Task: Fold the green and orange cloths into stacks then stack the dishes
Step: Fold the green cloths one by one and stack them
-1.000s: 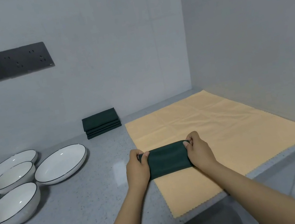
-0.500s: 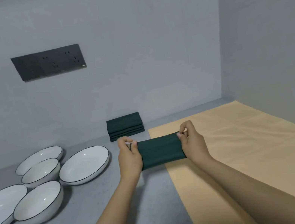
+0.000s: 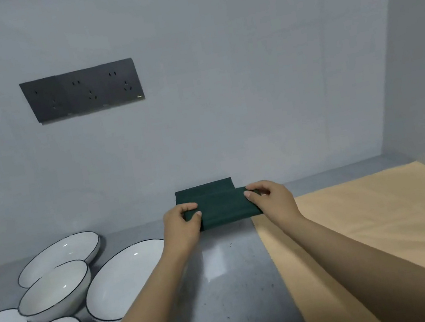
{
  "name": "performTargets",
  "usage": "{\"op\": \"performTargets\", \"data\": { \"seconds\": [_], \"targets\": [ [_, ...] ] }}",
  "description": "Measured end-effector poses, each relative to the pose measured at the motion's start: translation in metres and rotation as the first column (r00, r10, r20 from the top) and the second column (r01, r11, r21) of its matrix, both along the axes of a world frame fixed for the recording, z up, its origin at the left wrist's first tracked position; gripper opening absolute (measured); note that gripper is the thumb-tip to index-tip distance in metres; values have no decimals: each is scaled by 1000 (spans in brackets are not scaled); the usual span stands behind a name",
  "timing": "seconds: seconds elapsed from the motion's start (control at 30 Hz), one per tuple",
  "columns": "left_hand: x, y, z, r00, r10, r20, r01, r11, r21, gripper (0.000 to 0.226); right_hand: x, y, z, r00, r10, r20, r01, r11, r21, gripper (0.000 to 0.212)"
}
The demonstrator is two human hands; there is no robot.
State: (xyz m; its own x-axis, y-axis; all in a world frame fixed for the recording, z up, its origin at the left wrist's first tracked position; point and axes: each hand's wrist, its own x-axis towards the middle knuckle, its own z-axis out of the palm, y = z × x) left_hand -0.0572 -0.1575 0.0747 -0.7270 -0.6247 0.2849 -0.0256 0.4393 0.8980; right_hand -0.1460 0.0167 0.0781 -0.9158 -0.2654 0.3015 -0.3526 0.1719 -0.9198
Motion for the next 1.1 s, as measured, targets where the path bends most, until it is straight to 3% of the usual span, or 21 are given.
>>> {"op": "performTargets", "data": {
  "seconds": [0.1,0.2,0.4,0.63,0.77,0.93,1.1],
  "targets": [
    [-30,-30,-2,999,30,26,-29,999,-21,22,-25,-27,0,992,92,85,-93,996,5,32],
    [-59,-55,-4,997,55,50,-51,996,-71,33,-51,-57,-2,988,137,65,-143,987,80,43],
    [-95,-79,-5,989,46,142,-28,992,-122,45,-94,-98,-5,991,124,-58,-107,965,240,44],
    [-116,-82,-27,948,111,298,-27,962,-273,56,-115,-121,-35,992,113,-51,-86,924,374,44],
    [-121,-73,-36,869,187,457,2,924,-382,67,-115,-121,-49,995,52,-91,-7,901,434,46],
    [-124,-67,-47,754,216,620,47,925,-378,71,-114,-118,-61,983,-11,-181,125,760,637,48],
    [-128,-66,-50,704,233,671,47,927,-371,70,-119,-116,-73,992,-6,-124,83,773,628,49]
  ]
}}
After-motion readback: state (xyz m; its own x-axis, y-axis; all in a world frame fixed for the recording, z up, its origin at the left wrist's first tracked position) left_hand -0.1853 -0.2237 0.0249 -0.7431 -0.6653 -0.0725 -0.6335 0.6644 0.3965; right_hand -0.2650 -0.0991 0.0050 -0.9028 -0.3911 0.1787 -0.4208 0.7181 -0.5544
